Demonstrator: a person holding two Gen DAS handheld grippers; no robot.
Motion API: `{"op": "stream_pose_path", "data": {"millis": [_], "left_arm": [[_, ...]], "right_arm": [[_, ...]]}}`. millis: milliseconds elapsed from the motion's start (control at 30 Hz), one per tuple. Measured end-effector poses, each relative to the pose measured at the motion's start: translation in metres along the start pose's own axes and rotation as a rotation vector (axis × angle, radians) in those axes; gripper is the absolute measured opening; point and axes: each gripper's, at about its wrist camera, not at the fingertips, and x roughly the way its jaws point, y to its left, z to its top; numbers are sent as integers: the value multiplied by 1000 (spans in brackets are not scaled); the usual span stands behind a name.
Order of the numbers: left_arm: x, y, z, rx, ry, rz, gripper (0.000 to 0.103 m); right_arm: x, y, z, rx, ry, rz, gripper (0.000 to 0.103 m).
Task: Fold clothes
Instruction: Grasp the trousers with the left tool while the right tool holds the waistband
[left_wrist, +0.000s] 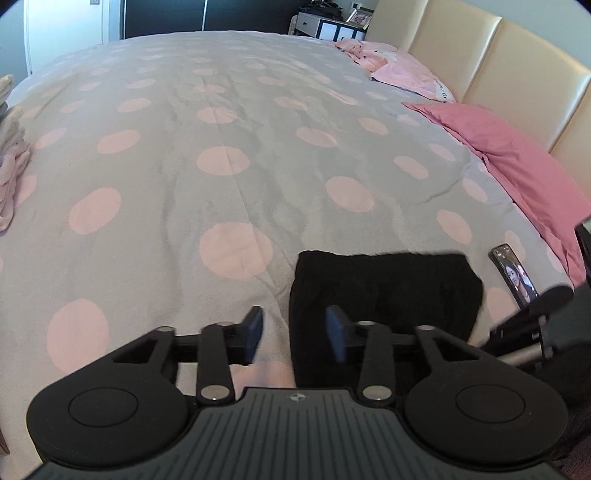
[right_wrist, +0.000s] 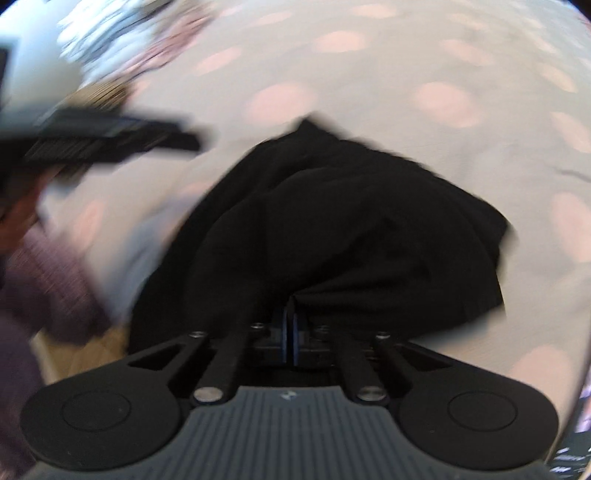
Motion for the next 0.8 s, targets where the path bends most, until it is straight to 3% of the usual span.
{"op": "stream_pose_path", "data": {"millis": [33,100,267,433,533,633,700,767,800], "left_arm": [[0,-1,-1,10,3,-2,51],[2,-4,-1,38,10,-9,52],[13,-18,0,135,35,-35,57],[27,-32,6,181,46,-90,61],[41,-36,10,206,75,-123,63],[50,-40,8,240,89,-154,63],[53,-43,7,250,79,-179,62],[54,-45,7,256,79,-201,46],[54,-46,7,265,75,-198,42]], "right_arm": [[3,12,-5,-34,20,28,3],[9,33,-15,-106,58,66,3],[7,51,-25,-232,59,20,7],[-13,38,-20,-238,69,36,32],[-32,27,-15,-245,52,26,42],[-48,7,-17,-226,49,-5,45],[-53,-6,-19,-219,58,-32,45],[-54,-17,-21,-223,68,-72,48],[-54,-21,-22,-224,73,-95,49]]}}
